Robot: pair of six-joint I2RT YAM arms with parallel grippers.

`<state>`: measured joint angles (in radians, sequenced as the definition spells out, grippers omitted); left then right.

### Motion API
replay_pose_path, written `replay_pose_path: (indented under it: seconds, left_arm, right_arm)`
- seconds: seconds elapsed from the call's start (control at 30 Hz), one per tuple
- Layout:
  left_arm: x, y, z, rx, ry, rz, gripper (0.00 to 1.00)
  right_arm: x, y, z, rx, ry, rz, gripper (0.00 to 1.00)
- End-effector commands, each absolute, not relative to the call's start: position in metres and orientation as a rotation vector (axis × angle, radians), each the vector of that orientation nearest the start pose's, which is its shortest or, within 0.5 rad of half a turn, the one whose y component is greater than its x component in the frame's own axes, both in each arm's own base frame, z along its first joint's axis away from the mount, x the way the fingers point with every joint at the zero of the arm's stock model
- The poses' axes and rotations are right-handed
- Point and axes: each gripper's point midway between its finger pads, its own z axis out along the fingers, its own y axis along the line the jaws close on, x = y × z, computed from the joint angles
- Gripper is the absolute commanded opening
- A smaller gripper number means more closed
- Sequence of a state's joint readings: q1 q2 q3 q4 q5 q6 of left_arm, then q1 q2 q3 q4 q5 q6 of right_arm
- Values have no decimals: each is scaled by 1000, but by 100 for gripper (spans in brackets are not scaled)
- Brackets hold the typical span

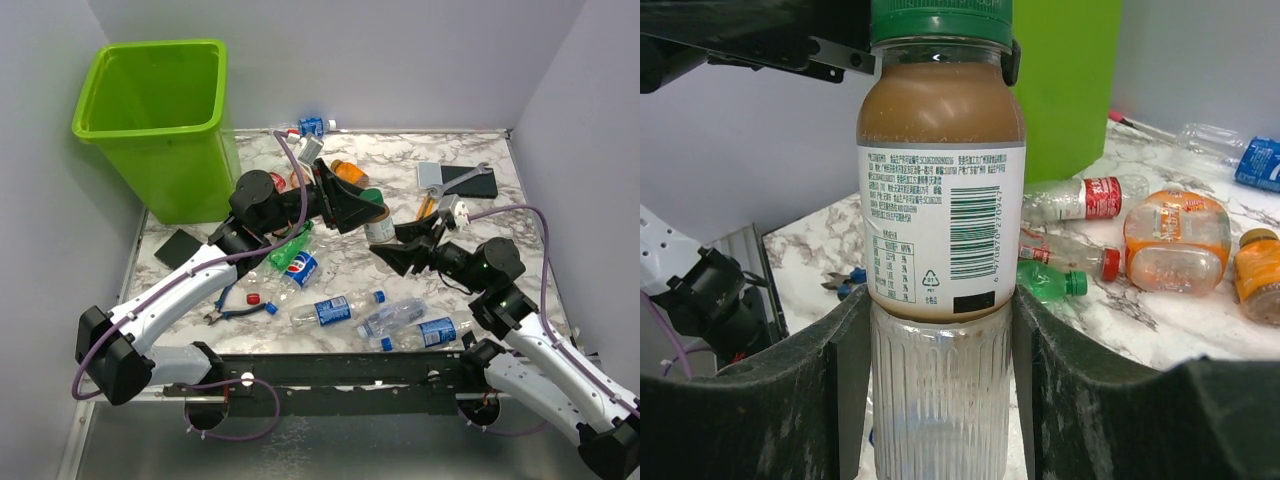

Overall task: Put the plastic bottles in the bin
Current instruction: Place the plastic bottle in the trash bin.

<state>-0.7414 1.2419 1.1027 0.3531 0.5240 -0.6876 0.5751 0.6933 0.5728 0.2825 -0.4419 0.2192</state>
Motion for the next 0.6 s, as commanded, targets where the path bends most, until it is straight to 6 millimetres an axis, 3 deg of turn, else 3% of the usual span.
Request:
replay_pose_path:
  seconds: [0.0, 0.1, 0.23, 0.3, 0.37, 0.4, 0.57]
  left_arm:
    - [213, -356, 394, 568, 1496, -1562, 62]
    - [216, -357, 390, 553, 1508, -1554, 45]
    - [219, -357, 388, 543, 1510, -1541, 31]
    - [222, -356, 389, 540, 1501, -1520, 20]
    - [226, -352, 392, 523, 1483, -1482, 6]
    - [231, -348, 395, 494, 1468, -1441, 0]
    - [264, -312, 419, 346, 1413, -1149, 0]
  right_arm:
    - [203, 237, 315, -661, 1314, 969, 35]
    - [202, 237, 314, -668, 1321, 970, 35]
    - [201, 239, 313, -685, 1338, 973, 41]
    - [202, 239, 312, -687, 1368, 973, 62]
    - [205, 238, 313, -657, 1428, 974, 93]
    - [206, 237, 314, -642, 1458, 976, 99]
    - [197, 234, 332, -567, 1529, 1046, 100]
